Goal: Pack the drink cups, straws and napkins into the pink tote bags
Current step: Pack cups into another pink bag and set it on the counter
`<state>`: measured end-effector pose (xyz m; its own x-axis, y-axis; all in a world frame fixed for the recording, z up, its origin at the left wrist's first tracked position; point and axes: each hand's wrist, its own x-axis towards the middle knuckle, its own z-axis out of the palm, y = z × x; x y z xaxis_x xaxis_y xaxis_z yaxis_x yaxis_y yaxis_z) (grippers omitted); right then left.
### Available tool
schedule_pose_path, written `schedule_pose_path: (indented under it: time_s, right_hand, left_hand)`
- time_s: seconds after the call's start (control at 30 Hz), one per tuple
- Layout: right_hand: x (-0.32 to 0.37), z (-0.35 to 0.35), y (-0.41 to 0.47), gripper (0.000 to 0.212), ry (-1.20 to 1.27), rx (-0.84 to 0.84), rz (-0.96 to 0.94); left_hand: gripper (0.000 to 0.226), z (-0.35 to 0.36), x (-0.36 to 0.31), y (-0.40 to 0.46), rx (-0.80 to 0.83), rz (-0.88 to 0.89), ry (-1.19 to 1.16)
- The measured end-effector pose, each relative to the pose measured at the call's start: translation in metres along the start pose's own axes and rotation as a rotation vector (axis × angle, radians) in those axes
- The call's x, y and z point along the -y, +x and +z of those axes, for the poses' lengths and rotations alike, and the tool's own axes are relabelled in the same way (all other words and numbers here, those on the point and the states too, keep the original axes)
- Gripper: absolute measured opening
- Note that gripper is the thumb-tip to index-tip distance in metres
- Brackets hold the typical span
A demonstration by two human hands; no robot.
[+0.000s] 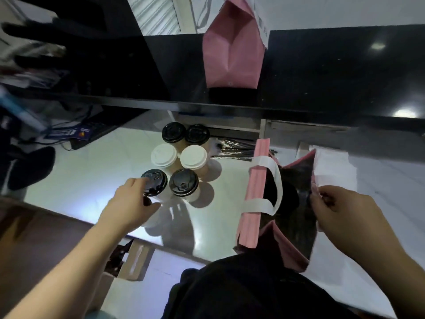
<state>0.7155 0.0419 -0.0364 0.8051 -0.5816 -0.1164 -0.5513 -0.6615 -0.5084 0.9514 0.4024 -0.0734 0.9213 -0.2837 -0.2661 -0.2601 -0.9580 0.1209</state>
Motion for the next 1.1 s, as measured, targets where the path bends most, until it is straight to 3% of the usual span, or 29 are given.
schedule_pose_path:
  time_s: [0.1,0.17,0.3,0.57,0.73,0.87,1.0,1.1]
  right_hand:
    - [0.002,0.001,0.000,0.035,0.013,-0.002,0.004]
    - [0.004,0.003,0.000,0.034,0.018,0.004,-0.002]
    - [0.008,0.003,0.001,0.036,0.003,0.022,0.005]
    - [0.006,0.004,0.006,0.036,-0.009,0.011,0.001]
    - [0.004,0.002,0.007,0.032,0.008,0.016,0.016]
    - [0.003,-0.001,0.005,0.028,0.026,0.007,0.012]
    - [0.000,-0.007,0.003,0.018,0.115,0.046,0.029]
    - [-0.006,-0.012,0.001,0.023,0.140,0.086,0.052]
  left_hand:
    - [0.088,0.021,0.022,-0.002,-0.010,-0.153,-0.043]
    - [0.085,0.033,0.027,-0.002,0.000,-0.204,-0.065]
    - [0.060,0.045,0.029,0.000,0.039,-0.254,-0.095]
    - [0.081,0.000,0.020,-0.022,0.029,-0.244,-0.065]
    - [0.088,-0.072,-0.024,-0.063,-0.178,0.051,-0.020]
    - [0.089,-0.124,-0.093,-0.091,-0.322,0.401,-0.165]
    - [0.085,-0.131,-0.172,-0.096,-0.205,0.726,-0.327]
    - [0.085,-0.111,-0.221,-0.080,-0.081,0.881,-0.226]
